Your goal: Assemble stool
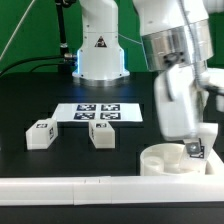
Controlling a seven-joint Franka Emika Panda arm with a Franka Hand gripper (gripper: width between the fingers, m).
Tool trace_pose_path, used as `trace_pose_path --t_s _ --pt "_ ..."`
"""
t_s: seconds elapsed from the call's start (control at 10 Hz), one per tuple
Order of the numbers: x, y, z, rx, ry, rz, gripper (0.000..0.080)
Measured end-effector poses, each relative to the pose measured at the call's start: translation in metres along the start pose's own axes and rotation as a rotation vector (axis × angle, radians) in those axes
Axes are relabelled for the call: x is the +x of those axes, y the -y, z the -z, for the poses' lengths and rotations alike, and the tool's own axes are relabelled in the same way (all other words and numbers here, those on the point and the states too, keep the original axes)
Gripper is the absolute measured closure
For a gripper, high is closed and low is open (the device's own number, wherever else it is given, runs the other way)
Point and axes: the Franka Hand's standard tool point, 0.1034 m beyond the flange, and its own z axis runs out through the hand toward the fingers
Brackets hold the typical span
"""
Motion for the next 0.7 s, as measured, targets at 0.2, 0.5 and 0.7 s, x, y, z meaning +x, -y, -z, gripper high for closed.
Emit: trace_pose_path --t_s 0.2,0.5,0.7 --pt "-0.0028 -0.0031 -0.0011 0.005 0.005 -0.124 0.0462" --pt "-0.0036 -0.0036 -0.0011 0.005 0.011 -0.131 0.0462" --pt "-0.005 -0.0053 -0.0013 0.0 0.01 -0.09 0.0456"
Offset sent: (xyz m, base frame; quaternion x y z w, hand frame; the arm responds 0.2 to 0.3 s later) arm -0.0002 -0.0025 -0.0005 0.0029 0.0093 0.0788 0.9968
